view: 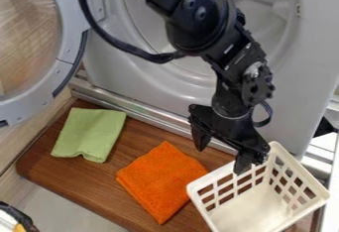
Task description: Pick up the orange rag then put it in the washing machine
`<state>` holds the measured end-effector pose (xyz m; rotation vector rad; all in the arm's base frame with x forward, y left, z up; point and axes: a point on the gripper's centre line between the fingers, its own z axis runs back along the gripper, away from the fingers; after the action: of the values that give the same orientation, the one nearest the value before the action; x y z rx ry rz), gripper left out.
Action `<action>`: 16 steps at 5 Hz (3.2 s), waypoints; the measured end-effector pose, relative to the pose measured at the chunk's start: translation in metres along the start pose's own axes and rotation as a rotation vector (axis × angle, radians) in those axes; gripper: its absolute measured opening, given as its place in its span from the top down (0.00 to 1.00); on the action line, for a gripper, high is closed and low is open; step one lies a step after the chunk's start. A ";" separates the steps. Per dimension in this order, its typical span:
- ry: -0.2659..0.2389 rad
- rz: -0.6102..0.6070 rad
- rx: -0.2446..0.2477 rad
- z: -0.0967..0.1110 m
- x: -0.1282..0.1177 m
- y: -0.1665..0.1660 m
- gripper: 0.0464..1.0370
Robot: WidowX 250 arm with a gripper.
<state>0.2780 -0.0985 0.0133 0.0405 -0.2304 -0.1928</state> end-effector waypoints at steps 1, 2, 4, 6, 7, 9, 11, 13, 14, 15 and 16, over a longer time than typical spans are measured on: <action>0.029 -0.002 0.005 -0.006 -0.007 0.001 0.04; 0.025 0.088 0.020 0.004 -0.018 0.029 0.04; 0.082 0.232 0.052 -0.003 -0.047 0.074 0.04; 0.258 0.202 -0.012 -0.076 -0.065 0.072 0.04; 0.233 0.175 0.001 -0.086 -0.064 0.073 0.04; 0.160 0.107 0.038 -0.081 -0.073 0.062 0.36; 0.159 0.072 0.081 -0.069 -0.076 0.054 0.88; -0.111 0.124 0.047 0.002 -0.018 0.066 0.96; -0.231 0.094 0.033 0.029 0.021 0.072 0.96; -0.377 0.056 0.034 0.048 0.059 0.080 0.96; -0.458 -0.012 0.055 0.040 0.086 0.081 0.96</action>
<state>0.3655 -0.0363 0.0768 0.0524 -0.6923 -0.2065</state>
